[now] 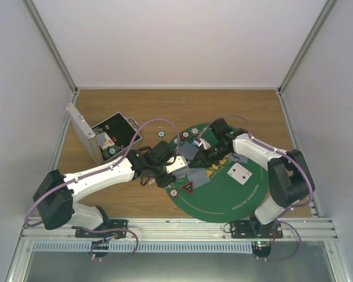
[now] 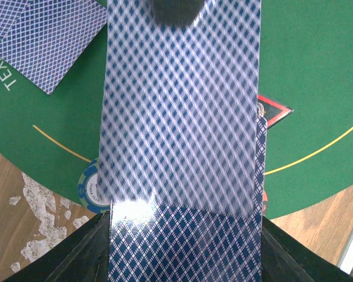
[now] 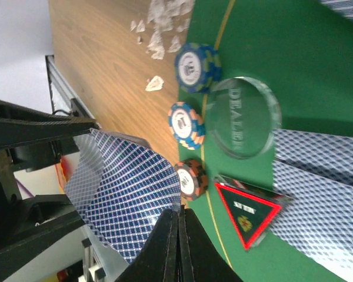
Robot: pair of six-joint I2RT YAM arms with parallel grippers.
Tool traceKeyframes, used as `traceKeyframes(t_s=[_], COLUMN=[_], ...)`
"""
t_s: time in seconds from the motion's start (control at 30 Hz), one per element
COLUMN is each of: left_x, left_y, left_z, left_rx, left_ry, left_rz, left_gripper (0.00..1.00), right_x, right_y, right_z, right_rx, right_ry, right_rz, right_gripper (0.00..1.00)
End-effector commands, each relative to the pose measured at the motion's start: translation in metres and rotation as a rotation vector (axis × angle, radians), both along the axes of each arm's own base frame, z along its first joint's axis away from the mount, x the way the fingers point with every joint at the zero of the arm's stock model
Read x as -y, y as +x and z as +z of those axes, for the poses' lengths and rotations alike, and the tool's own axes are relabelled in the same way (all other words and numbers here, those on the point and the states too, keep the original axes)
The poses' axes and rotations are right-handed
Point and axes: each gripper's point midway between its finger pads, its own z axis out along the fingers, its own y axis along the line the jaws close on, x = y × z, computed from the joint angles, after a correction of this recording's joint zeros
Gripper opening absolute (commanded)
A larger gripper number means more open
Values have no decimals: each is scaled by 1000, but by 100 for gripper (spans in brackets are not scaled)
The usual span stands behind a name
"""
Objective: Distribute texas hold em gaming equipment
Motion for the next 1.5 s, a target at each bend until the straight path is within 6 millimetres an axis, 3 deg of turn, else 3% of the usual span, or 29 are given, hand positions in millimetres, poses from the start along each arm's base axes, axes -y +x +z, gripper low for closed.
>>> traceKeyframes(t_s=[0.0,0.17,0.4,0.47,0.63,0.73,0.9,1.13,1.3,1.47], left_x=[6,6,7,8,10,10,8,6,5,6], left_y=[3,3,4,3,2,2,1,3,3,4], left_z=[11,12,11,11,10,11,13,13,13,12], left_rx=[41,44,42,41,32,32,37,49,54,48], left_ry=[-43,-43,-44,-48,-57,-61,-63,-54,-50,-47], left_rz=[-12,-11,-12,-14,-19,-21,-19,-13,-10,-12], left_gripper=[58,58,58,58,58,58,58,58,58,58], right_x=[28,61,134,150,198,203,218,237,249,247], right_y=[4,9,11,4,-33,-43,-40,-51,-43,-29], right_z=[-4,-7,-11,-6,0,-4,-4,-31,-28,-20], right_rx=[12,23,20,0,-124,-147,-119,-198,-152,-121], right_ry=[-63,-147,-480,-576,-921,-963,-1064,-1239,-1312,-1296], right_rz=[-52,-119,-308,-371,-530,-616,-720,-712,-742,-782], right_gripper=[1,1,1,1,0,1,1,0,0,0])
